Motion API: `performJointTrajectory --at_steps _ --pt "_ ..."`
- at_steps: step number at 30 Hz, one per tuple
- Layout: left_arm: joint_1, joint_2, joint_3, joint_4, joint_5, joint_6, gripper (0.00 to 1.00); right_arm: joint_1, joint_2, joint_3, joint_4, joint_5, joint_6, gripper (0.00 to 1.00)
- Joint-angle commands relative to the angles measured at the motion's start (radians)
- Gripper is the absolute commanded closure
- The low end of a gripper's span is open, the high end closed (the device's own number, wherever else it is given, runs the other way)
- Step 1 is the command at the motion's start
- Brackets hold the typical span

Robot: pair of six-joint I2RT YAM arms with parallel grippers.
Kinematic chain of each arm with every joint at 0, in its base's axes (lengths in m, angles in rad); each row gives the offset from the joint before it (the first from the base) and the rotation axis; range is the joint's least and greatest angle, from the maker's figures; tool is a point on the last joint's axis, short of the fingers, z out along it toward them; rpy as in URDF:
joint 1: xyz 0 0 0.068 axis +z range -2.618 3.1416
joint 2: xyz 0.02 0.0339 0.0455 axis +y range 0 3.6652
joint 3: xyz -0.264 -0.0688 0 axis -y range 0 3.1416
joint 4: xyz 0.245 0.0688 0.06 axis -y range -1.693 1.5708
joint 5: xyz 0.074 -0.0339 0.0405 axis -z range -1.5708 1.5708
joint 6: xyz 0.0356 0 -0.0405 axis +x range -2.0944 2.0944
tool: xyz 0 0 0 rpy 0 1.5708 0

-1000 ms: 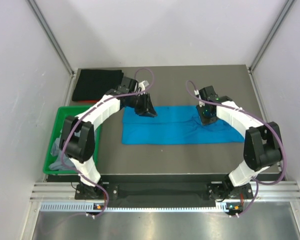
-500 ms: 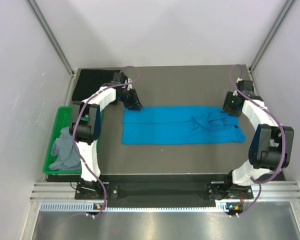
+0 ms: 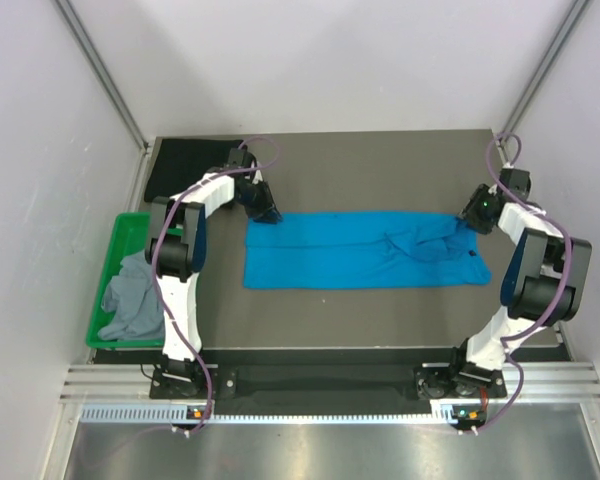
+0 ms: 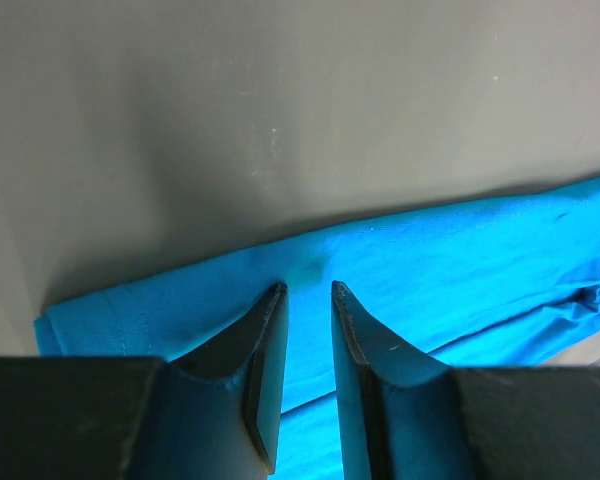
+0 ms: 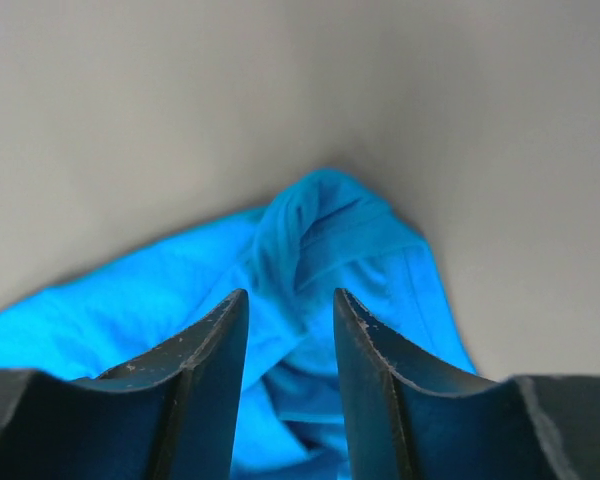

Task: Fold and stack the t-shirts
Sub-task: Fold the tshirt

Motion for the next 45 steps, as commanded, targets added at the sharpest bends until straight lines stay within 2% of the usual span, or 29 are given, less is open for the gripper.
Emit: performJointTrajectory --at_steps 1,6,8,12,13,21,24,27,37,39,40,41,42,45 --pt "0.013 0.038 0.013 -0.024 -0.064 0.018 0.70 -0.026 0.027 -0.035 0.150 -0.059 0.022 0.60" --pt "0.013 0.053 0.005 -0.017 -0.066 0.015 0.70 -0.055 0.088 -0.067 0.264 -0.154 0.026 0.61" --pt "0.013 0.055 0.002 -0.017 -0.070 0.013 0.70 -0.066 0.102 -0.070 0.272 -0.152 0.025 0.67" --pt "0.016 0.059 -0.005 -0.012 -0.076 0.007 0.70 -0.098 0.078 -0.171 0.426 -0.138 0.064 0.89" --pt "0.017 0.061 -0.012 -0.009 -0.076 0.004 0.70 -0.103 0.078 -0.185 0.449 -0.138 0.074 1.00" --pt "0.032 0.064 -0.021 -0.020 -0.102 -0.008 0.70 -0.126 0.047 -0.273 0.624 -0.194 0.132 1.00" --pt "0.037 0.061 -0.027 -0.020 -0.109 -0.013 0.70 -0.134 0.022 -0.284 0.609 -0.184 0.160 1.00" --pt "0.042 0.058 -0.024 -0.018 -0.116 -0.010 0.70 -0.147 0.005 -0.311 0.666 -0.194 0.180 1.00" --pt "0.063 0.059 -0.021 -0.010 -0.093 -0.008 0.70 -0.154 0.016 -0.259 0.614 -0.194 0.160 1.00" --pt "0.062 0.058 -0.021 -0.007 -0.075 -0.006 0.70 -0.154 0.007 -0.235 0.577 -0.217 0.135 0.94" --pt "0.062 0.052 -0.025 -0.003 -0.066 -0.003 0.70 -0.152 0.001 -0.222 0.557 -0.219 0.126 0.84" --pt "0.062 0.052 -0.025 -0.003 -0.057 0.000 0.70 -0.147 -0.004 -0.207 0.525 -0.187 0.102 0.79" --pt "0.062 0.049 -0.024 -0.001 -0.056 0.003 0.70 -0.144 -0.019 -0.178 0.460 -0.170 0.088 0.76" --pt "0.062 0.052 -0.019 -0.003 -0.044 0.004 0.70 -0.141 -0.042 -0.138 0.404 -0.159 0.071 0.69"
